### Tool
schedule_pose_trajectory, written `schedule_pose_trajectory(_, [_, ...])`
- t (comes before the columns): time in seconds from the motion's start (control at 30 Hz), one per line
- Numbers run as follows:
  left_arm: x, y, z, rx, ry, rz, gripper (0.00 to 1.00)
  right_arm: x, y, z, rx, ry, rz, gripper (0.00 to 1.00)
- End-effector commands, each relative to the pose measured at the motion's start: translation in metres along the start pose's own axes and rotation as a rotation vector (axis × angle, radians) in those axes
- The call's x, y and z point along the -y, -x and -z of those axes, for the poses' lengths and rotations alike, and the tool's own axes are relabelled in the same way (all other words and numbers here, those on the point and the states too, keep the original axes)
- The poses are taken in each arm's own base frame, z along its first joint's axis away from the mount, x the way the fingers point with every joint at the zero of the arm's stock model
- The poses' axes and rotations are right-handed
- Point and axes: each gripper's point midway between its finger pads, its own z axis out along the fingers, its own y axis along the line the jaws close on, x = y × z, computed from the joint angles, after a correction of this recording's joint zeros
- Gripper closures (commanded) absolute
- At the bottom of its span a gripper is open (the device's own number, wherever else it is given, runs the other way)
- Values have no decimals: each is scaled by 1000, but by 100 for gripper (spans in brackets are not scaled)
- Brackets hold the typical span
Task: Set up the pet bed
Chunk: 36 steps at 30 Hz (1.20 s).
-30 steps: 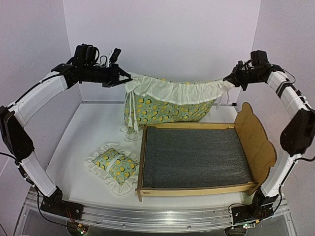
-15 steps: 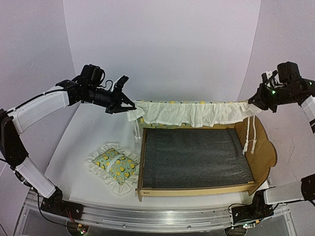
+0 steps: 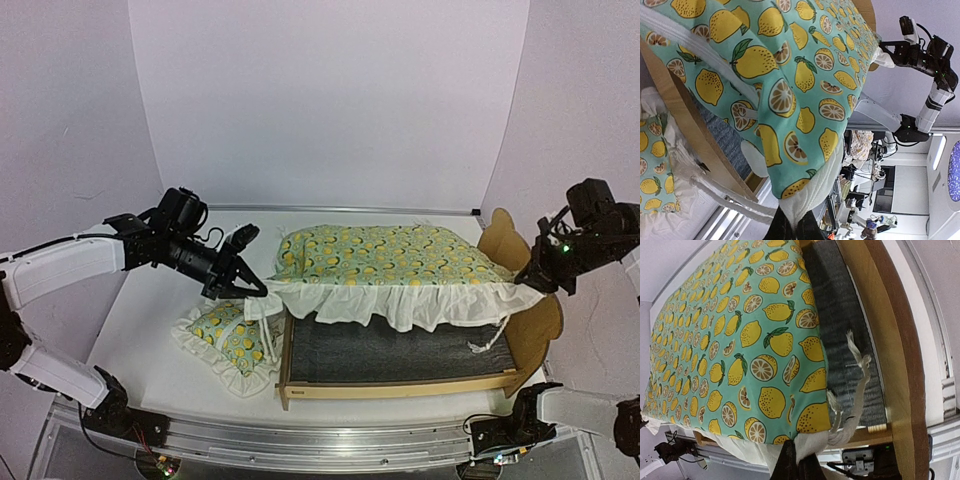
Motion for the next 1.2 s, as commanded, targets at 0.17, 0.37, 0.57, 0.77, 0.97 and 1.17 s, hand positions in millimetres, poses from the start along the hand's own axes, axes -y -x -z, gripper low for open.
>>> schedule_pose_trajectory(0.17, [13,-52,-10,-62,-1,34,100,53,-61,10,-59,-186,-145,100])
schedule_pose_trajectory(0.37, [0,-89,-26,-144,34,87,100,73,-78,7,-60,-262,-212,100])
schedule_pose_trajectory(0.57, [-12,-109,-31,-168,70,125,100,90,-88,5,-60,-340,-253,100])
schedule_pose_trajectory(0.77, [-19,-116,-42,-190,84,137,100,108,-94,3,-42,-418,-282,100])
schedule_pose_trajectory(0.97, [-29,-124,-44,-209,97,162,100,117,-105,0,-57,-451,-321,100])
schedule_pose_trajectory(1.17, [-34,-134,-42,-218,98,190,100,120,-106,2,-48,-467,-319,100])
